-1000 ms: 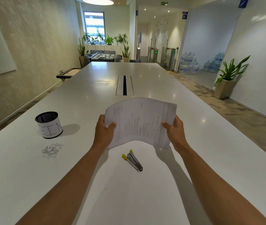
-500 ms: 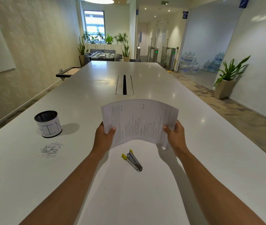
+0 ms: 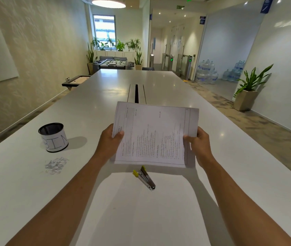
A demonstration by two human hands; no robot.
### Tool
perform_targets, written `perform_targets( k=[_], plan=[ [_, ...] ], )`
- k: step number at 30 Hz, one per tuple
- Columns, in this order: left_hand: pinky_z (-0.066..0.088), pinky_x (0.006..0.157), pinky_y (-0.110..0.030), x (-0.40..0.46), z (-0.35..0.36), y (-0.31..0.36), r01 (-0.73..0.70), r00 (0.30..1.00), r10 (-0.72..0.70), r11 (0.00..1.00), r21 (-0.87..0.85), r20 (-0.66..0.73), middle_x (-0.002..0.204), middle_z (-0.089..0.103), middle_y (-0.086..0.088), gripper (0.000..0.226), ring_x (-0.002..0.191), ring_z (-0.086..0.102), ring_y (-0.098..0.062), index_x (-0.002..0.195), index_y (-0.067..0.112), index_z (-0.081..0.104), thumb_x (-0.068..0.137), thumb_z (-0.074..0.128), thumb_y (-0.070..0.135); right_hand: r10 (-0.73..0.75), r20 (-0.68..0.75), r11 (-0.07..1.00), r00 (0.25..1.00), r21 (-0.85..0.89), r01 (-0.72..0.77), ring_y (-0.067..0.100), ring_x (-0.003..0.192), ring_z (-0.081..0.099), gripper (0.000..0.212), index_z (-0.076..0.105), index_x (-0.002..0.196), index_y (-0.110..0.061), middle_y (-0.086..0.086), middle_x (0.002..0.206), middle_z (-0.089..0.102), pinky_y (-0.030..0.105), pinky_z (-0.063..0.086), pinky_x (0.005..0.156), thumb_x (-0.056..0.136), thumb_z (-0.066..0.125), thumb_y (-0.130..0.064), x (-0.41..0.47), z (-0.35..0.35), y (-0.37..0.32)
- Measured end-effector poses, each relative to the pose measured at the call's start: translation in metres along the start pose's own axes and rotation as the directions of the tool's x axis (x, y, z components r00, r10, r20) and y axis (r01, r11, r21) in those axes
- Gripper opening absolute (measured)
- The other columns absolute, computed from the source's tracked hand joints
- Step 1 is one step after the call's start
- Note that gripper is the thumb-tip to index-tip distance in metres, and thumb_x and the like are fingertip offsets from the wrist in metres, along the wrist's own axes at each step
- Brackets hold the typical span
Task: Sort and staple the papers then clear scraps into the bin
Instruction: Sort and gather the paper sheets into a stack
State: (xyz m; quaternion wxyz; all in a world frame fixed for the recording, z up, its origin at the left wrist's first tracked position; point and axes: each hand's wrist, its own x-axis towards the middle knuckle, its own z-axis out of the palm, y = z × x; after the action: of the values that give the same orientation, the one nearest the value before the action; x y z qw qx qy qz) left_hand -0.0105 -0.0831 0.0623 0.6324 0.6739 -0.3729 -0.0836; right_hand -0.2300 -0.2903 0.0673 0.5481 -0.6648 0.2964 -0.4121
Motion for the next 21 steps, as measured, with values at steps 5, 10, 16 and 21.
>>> perform_targets(
  k=[5, 10, 16, 21],
  plan=[
    [0.057, 0.064, -0.023, 0.007, -0.007, 0.014, 0.018, 0.998, -0.018, 1.0, -0.003, 0.054, 0.101, 0.067, 0.0, 0.018, 0.09, 0.067, -0.016, 0.115, 0.017, 0.057, 0.098, 0.052, 0.02, 0.13, 0.061, 0.99, 0.99, 0.048, -0.133, 0.016, 0.076, 0.071, 0.03, 0.067, 0.096, -0.024, -0.001, 0.09, 0.074, 0.021, 0.052, 0.054, 0.084, 0.058, 0.002, 0.0, -0.003, -0.01],
    [0.058, 0.066, -0.033, 0.013, -0.013, 0.018, 0.177, 0.983, -0.172, 0.981, -0.084, 0.056, 0.102, 0.07, -0.001, 0.024, 0.087, 0.071, -0.018, 0.109, 0.021, 0.059, 0.088, 0.067, 0.027, 0.235, 0.042, 0.947, 0.971, 0.217, -0.238, 0.019, 0.069, 0.074, 0.029, 0.069, 0.092, -0.016, 0.002, 0.08, 0.077, 0.026, 0.055, 0.051, 0.081, 0.053, 0.006, -0.006, -0.006, -0.009],
    [0.049, 0.042, -0.021, 0.004, -0.006, 0.015, 0.14, 0.97, -0.136, 0.99, 0.006, -0.203, 0.076, 0.073, 0.008, 0.012, 0.061, 0.07, -0.008, 0.082, 0.024, 0.068, 0.077, 0.078, 0.026, 0.313, -0.008, 0.894, 0.95, 0.341, -0.292, 0.021, 0.07, 0.074, 0.025, 0.068, 0.093, -0.019, 0.003, 0.082, 0.076, 0.029, 0.057, 0.052, 0.087, 0.054, 0.001, -0.014, 0.0, -0.003],
    [0.05, 0.051, -0.028, 0.001, -0.002, 0.016, 0.167, 0.906, -0.152, 0.986, 0.003, -0.396, 0.07, 0.07, 0.001, 0.024, 0.06, 0.064, -0.015, 0.079, 0.021, 0.067, 0.073, 0.079, 0.04, 0.333, -0.01, 0.873, 0.943, 0.381, -0.304, 0.018, 0.07, 0.074, 0.031, 0.068, 0.092, -0.019, 0.004, 0.084, 0.076, 0.029, 0.057, 0.053, 0.085, 0.053, 0.007, -0.021, 0.007, 0.001]
  ],
)
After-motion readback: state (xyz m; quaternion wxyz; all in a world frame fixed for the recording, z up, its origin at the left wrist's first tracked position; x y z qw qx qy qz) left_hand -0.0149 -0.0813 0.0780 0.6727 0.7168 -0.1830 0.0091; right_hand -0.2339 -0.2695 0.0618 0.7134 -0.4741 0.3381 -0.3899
